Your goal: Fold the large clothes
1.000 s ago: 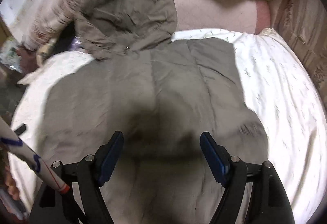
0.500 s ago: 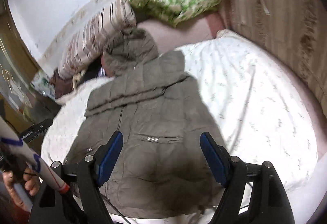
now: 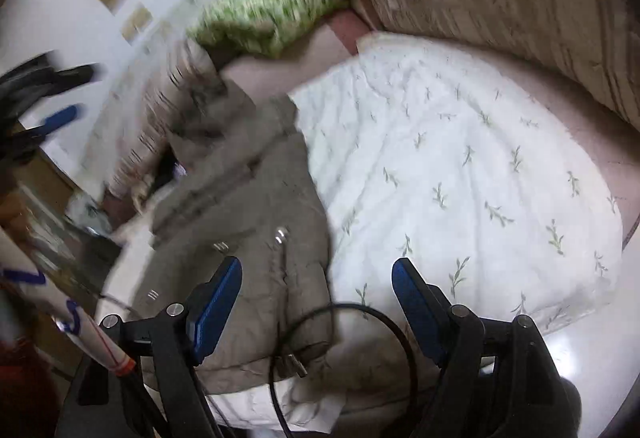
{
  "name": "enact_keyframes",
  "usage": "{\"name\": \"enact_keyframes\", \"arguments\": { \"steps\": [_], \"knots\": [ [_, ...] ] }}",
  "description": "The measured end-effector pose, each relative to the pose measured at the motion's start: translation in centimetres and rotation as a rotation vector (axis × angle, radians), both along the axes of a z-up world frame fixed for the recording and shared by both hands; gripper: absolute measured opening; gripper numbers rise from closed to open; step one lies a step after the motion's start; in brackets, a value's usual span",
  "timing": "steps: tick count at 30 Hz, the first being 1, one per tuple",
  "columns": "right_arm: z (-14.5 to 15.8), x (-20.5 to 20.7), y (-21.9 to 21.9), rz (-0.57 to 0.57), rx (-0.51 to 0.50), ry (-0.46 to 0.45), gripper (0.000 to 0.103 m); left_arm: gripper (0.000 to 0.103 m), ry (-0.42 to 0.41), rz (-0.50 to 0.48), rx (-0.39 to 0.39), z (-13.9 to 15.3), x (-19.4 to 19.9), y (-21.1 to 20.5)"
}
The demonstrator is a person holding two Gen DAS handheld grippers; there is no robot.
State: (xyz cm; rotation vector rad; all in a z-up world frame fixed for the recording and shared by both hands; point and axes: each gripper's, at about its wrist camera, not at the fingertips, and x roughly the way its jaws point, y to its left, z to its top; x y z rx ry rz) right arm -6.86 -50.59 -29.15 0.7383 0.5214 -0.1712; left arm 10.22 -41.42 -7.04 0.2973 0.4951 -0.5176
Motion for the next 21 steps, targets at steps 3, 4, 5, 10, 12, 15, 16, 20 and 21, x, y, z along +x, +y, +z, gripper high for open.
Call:
{"name": "enact_keyframes", "arguments": {
  "steps": [3, 4, 5, 10, 12, 15, 16, 20, 21],
  "knots": [
    [-1.4, -0.4, -1.8, -0.019, 0.120, 0.007, 0.083, 0.057, 0.018, -0.079, 0.011, -0.6, 0.4, -4.3],
    [-1.9, -0.5, -2.4, -0.024, 0.178, -0.016, 0.085, 0.057, 0.021, -0.089, 0.003, -0.9, 0.4, -5.3],
    [-2.2, -0.3, -2.8, -0.017, 0.217, -0.026, 0.085, 0.057, 0.027, -0.100, -0.003, -1.0, 0.2, -6.0],
    [-1.8, 1.3, -2.1, 0.030, 0.166, 0.001, 0.085, 0.057, 0.026, -0.128, 0.040, -2.7, -0.1, -7.9],
    [-2.1, 1.2, -2.2, 0.027, 0.179, 0.002, 0.085, 0.057, 0.036, -0.117, 0.054, -3.2, 0.2, -8.3],
    [-2.4, 1.3, -2.4, 0.024, 0.203, -0.001, 0.085, 0.057, 0.061, -0.105, 0.058, -3.4, 0.7, -8.1],
    [-2.3, 1.4, -2.2, 0.031, 0.196, 0.002, 0.085, 0.057, 0.057, -0.099, 0.060, -3.3, 0.6, -7.9],
    [-2.2, 1.7, -2.0, 0.034, 0.174, 0.011, 0.085, 0.057, 0.037, -0.081, 0.060, -2.4, -0.1, -7.0],
    [-2.2, 1.7, -2.1, 0.029, 0.171, 0.013, 0.085, 0.057, 0.037, -0.078, 0.058, -2.2, -0.2, -6.7]
  ]
}}
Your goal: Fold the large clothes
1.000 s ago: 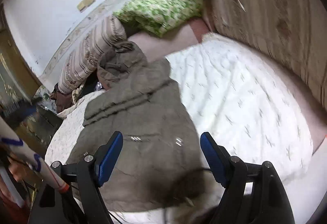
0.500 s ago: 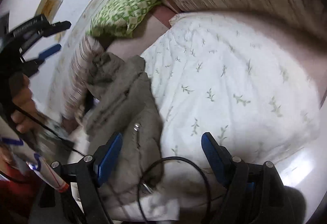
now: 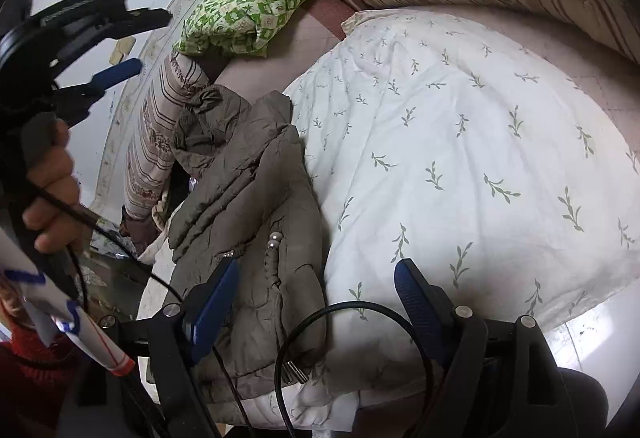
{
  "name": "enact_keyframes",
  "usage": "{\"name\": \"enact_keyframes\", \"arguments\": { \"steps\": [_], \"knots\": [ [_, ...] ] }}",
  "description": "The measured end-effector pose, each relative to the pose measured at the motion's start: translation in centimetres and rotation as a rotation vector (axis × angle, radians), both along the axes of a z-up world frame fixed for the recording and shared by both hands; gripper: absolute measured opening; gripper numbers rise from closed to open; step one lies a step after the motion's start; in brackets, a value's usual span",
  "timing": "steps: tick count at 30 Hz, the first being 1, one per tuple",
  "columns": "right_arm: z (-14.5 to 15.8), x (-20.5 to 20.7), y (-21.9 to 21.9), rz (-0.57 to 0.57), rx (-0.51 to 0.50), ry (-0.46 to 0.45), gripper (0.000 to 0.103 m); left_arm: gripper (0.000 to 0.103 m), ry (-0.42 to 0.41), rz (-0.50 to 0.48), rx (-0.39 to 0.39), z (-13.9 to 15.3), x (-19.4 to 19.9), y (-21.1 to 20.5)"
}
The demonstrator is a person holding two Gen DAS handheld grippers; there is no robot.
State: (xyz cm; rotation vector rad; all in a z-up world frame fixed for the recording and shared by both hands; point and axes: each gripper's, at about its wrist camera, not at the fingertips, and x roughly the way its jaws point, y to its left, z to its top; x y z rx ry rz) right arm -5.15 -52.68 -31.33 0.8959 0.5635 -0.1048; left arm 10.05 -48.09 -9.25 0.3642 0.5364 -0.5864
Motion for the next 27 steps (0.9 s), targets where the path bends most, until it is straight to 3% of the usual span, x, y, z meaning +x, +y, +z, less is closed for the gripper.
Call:
{"name": "enact_keyframes", "arguments": {
  "steps": [4, 8, 13, 19, 22, 27],
  "knots": [
    [-0.1, 0.0, -0.4, -0.011, 0.010, -0.001, 0.085, 0.057, -0.045, 0.072, -0.017, 1.5, -0.5, 3.4],
    [-0.2, 0.6, -0.3, 0.027, -0.022, 0.023, 0.085, 0.057, -0.028, 0.240, -0.044, 2.8, 0.4, 10.2],
    [-0.9, 0.9, -0.5, 0.041, -0.036, 0.048, 0.085, 0.057, -0.054, 0.456, -0.010, 3.9, 1.2, 18.6],
    [-2.0, 2.6, -0.2, 0.092, 0.010, 0.104, 0.085, 0.058, -0.054, 0.629, 0.011, 3.9, 1.1, 27.5],
    [0.4, 4.8, 2.3, 0.155, -0.109, 0.131, 0.086, 0.058, -0.031, 0.682, 0.018, 3.3, 0.3, 31.7],
    [7.9, 10.3, 9.2, 0.307, -0.291, 0.023, 0.086, 0.061, -0.012, 0.777, 0.003, 2.4, -0.1, 38.5]
  ]
}}
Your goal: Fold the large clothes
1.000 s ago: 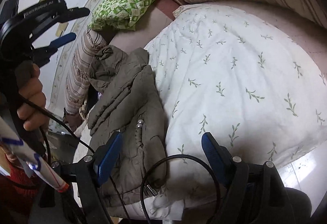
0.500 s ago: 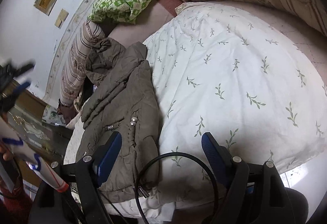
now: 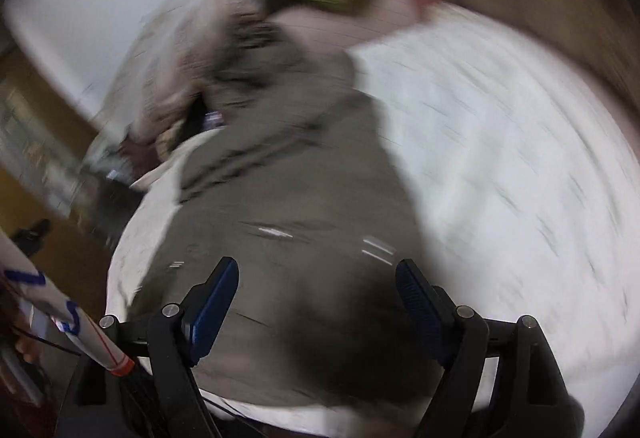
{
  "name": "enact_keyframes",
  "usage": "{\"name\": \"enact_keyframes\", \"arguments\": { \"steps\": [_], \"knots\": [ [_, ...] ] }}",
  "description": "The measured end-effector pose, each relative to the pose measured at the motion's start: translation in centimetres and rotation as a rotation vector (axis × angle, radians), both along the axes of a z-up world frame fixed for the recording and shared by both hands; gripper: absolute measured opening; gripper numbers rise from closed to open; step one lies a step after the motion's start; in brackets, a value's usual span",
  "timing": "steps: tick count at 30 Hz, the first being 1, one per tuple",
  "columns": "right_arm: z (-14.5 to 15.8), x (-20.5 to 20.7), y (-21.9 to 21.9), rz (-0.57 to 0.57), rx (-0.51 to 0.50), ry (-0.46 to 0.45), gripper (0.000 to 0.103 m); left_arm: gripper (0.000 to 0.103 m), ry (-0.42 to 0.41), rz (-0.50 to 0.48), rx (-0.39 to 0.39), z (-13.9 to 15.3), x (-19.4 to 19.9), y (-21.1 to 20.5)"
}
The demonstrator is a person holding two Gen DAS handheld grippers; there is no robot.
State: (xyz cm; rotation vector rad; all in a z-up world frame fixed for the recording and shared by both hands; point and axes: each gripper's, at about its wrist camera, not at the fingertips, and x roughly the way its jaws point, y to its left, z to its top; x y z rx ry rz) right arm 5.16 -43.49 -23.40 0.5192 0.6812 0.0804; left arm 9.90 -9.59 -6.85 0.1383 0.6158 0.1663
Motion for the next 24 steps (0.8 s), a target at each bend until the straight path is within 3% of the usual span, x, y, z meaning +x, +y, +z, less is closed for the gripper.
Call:
{"name": "enact_keyframes", "arguments": {
  "steps": [5, 10, 17, 21, 24],
  "knots": [
    [3.9, 6.3, 5.2, 0.044, -0.126, -0.032, 0.086, 0.061, 0.066, 0.039, -0.082, -1.5, 2.9, 5.1],
    [4.0, 15.5, 9.4, 0.045, -0.267, 0.039, 0.086, 0.061, 0.072, 0.045, -0.072, -2.9, 3.2, 8.5],
    [-0.8, 30.4, 13.9, -0.037, -0.505, 0.198, 0.079, 0.061, 0.135, 0.123, -0.125, -6.0, 5.6, 13.5],
    [-5.6, 34.7, 14.4, -0.060, -0.539, 0.329, 0.078, 0.061, 0.144, 0.111, -0.107, -6.7, 6.1, 13.5],
    [-6.2, 35.2, 14.6, -0.058, -0.568, 0.333, 0.079, 0.061, 0.148, 0.102, -0.098, -6.9, 6.7, 13.0]
  ]
}}
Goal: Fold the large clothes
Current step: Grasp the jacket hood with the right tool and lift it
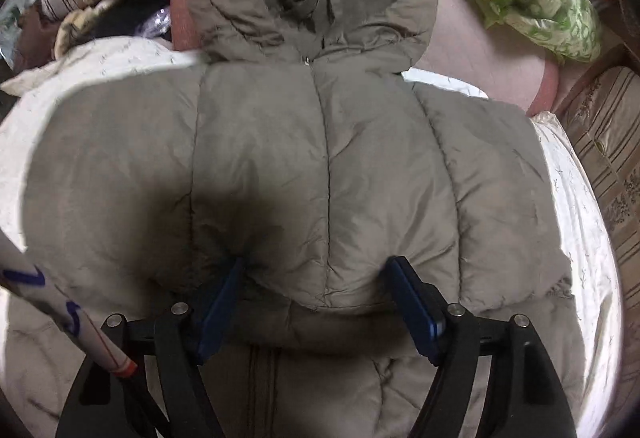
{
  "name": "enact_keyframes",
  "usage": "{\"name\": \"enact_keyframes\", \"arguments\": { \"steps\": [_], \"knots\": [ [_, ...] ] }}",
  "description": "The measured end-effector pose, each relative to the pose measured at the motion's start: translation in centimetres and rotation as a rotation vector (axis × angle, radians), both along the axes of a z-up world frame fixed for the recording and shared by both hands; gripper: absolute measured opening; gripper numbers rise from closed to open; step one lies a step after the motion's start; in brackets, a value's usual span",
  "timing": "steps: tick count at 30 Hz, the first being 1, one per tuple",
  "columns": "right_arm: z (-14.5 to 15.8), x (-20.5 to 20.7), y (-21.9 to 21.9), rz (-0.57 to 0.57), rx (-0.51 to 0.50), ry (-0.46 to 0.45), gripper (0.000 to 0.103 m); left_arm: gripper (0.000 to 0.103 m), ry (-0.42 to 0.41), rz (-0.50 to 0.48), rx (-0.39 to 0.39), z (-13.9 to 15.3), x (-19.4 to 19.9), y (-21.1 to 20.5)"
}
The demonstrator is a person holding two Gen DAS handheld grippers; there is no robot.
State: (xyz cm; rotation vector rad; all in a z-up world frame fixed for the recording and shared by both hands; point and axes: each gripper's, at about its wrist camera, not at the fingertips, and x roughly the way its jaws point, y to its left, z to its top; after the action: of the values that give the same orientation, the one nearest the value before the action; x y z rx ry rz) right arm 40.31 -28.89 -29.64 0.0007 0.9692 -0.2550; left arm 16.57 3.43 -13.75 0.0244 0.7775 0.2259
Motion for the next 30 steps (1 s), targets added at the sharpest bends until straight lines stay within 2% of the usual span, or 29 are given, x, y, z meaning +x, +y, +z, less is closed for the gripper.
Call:
{"name": "enact_keyframes", "arguments": {
  "steps": [7, 12, 16, 20, 24, 26, 28, 30],
  "knots": [
    [4.6, -4.2, -4.4, 0.025, 0.154, -0.091, 0.078, 0.061, -0.013, -0.064, -0.019, 0.0, 2.1, -3.2],
    [9.4, -7.3, -7.1, 0.034, 0.157, -0.141, 0.078, 0.061, -0.035, -0.130, -0.037, -0.5, 5.6, -6.3],
    [12.7, -7.0, -8.6, 0.012, 0.203, -0.163, 0.078, 0.061, -0.049, -0.163, -0.080, -1.7, 10.0, -8.4],
    [14.4, -4.1, -8.9, -0.011, 0.217, -0.167, 0.078, 0.061, -0.064, -0.180, -0.065, -4.2, 13.8, -9.6],
    [15.0, 1.2, -8.5, -0.050, 0.234, -0.176, 0.079, 0.061, -0.092, -0.170, -0.036, -7.2, 14.3, -8.5],
    [15.5, 4.8, -7.9, -0.064, 0.251, -0.189, 0.079, 0.061, -0.045, -0.152, 0.006, -9.0, 15.0, -8.0],
    [15.8, 8.1, -7.3, -0.080, 0.282, -0.202, 0.079, 0.061, 0.003, -0.185, -0.035, -9.4, 15.9, -7.7],
    [16.2, 11.8, -6.4, -0.096, 0.347, -0.220, 0.079, 0.061, -0.002, -0.194, -0.057, -9.3, 16.0, -7.5]
  ]
}}
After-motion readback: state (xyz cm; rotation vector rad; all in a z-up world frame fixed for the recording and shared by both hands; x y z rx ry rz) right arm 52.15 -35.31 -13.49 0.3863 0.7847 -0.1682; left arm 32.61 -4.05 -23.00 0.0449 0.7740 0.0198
